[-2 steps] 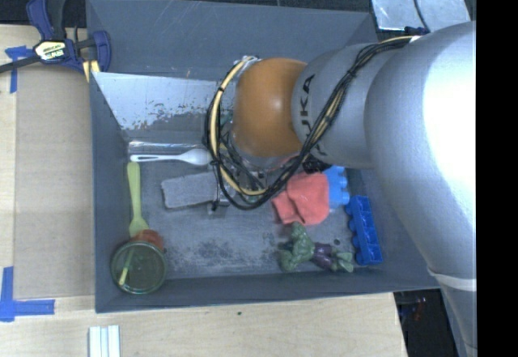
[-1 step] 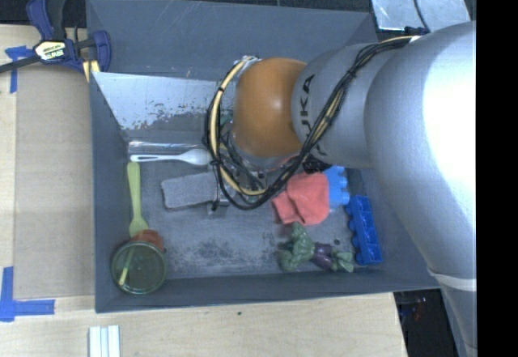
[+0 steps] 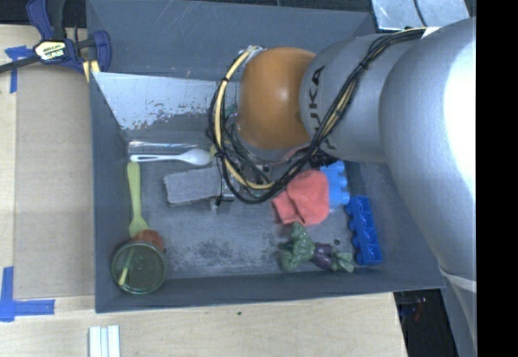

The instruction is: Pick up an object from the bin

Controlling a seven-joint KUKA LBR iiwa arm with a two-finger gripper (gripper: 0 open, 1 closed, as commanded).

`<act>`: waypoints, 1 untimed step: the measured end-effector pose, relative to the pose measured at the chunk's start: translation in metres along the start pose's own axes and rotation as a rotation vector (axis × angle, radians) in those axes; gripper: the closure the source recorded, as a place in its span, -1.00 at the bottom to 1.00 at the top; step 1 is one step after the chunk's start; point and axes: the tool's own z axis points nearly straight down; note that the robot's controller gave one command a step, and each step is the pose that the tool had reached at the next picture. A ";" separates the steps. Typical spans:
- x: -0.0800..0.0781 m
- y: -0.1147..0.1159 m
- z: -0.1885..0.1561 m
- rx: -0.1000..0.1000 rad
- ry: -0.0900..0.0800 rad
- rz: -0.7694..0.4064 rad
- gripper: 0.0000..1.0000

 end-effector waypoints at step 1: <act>-0.001 0.000 -0.023 -0.001 -0.003 0.000 1.00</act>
Offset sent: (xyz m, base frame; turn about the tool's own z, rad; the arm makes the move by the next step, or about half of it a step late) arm 0.0012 0.0001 0.0704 0.0002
